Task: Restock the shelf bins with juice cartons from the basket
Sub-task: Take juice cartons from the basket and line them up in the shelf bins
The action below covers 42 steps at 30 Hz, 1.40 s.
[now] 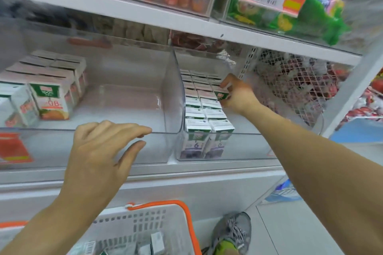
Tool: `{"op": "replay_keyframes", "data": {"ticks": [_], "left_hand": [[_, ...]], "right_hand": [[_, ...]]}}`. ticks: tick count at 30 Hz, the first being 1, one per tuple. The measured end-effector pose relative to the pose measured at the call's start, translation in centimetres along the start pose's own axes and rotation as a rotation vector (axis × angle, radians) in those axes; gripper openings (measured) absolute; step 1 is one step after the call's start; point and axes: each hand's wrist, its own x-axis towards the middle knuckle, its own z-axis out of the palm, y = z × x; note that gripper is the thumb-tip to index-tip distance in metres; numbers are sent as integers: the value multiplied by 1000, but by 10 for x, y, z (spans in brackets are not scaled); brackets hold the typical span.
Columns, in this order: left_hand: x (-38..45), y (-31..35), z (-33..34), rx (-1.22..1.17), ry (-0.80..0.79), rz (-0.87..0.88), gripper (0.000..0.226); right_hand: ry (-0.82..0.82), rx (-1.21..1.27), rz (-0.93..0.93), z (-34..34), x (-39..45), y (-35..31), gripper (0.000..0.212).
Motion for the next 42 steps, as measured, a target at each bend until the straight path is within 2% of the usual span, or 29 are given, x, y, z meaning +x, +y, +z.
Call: {"op": "replay_keyframes", "data": {"ticks": [5,7,9,11,12,14,17,18,20,22,24,26,27,29,30,32,34,37,40,42], "left_hand": [[-1,-3,-6,-21,-59,12,25],[-5,-3,-12,-47,-63,18,28],[-12,3,-22,-96,8,4,26],[-20,12,-37,-159,108,-4,21],[-25,14,-43,-203,110,-5,19],[-44,10,-51,-287,-19,-66,17],[-96,-18,-53,-283,-441,-363,16],[-119,-30,-52,-273,-605,-453,15],[-166,-50,-52,-245,-910,-580,14],[-209,-63,-53,-178,-1135,-684,23],[-247,-69,-54,-133,-1274,-780,34],[-278,-74,-52,-122,-1327,-850,42],[-290,-76,-51,-119,-1314,-876,43],[-305,-83,-46,-113,-1238,-898,41],[-309,-87,-41,-109,-1185,-889,38],[-313,-95,-30,-74,-1088,-834,39],[-314,-100,-17,-2,-1069,-733,48],[-319,-101,4,45,-1194,-571,68],[-328,-99,14,104,-1324,-497,73],[-334,-97,15,140,-1270,-470,70]], "right_hand": [[3,-36,79,-14,-15,-7,62],[150,23,29,-34,-42,-17,48],[320,124,-22,-51,-84,-34,27],[354,274,-74,-58,-136,-61,12],[316,340,-103,-57,-162,-77,11],[161,459,-148,-38,-203,-107,20],[-294,557,-78,27,-247,-135,15],[-484,509,-47,55,-258,-139,10],[-816,318,-13,114,-275,-140,17],[-980,107,-23,168,-290,-138,29],[-1008,0,-11,211,-303,-134,40],[-1025,-35,23,246,-317,-125,43],[-1038,-76,28,260,-324,-120,45],[-1052,-192,12,286,-338,-110,65],[-1050,-250,6,296,-345,-107,76],[-1004,-332,-34,308,-356,-103,85],[-952,-351,-53,312,-362,-101,87],[-898,-296,-79,310,-362,-101,88],[-905,-130,-93,307,-365,-104,70],[-894,-75,-119,307,-369,-107,60]]}}
